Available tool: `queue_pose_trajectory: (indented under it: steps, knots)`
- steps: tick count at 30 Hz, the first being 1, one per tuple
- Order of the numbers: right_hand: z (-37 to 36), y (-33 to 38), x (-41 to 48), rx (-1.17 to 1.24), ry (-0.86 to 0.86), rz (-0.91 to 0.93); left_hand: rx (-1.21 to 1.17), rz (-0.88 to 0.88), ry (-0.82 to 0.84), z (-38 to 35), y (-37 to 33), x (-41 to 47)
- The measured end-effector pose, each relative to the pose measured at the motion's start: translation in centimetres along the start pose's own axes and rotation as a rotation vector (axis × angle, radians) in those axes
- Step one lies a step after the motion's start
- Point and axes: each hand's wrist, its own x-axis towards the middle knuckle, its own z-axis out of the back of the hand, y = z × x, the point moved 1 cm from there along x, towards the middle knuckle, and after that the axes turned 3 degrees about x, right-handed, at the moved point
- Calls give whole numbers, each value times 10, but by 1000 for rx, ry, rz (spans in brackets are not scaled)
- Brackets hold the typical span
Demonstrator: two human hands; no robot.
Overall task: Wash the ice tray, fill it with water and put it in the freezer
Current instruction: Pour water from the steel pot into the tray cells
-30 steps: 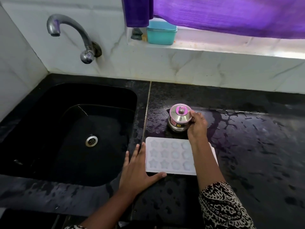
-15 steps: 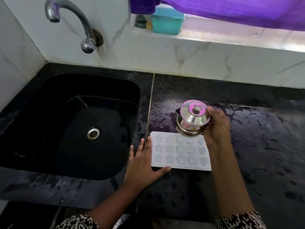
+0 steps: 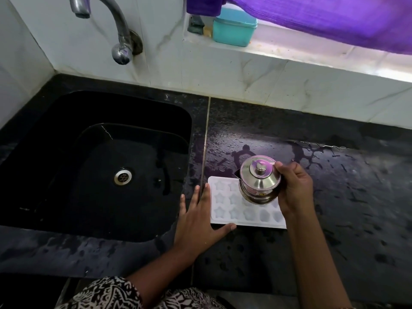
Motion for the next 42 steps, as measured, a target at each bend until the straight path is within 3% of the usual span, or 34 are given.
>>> queue_pose_trajectory:
  steps: [42]
  knots:
    - [-25,2,-6,-449,-4,126,23,-22,-43,-14,6,3]
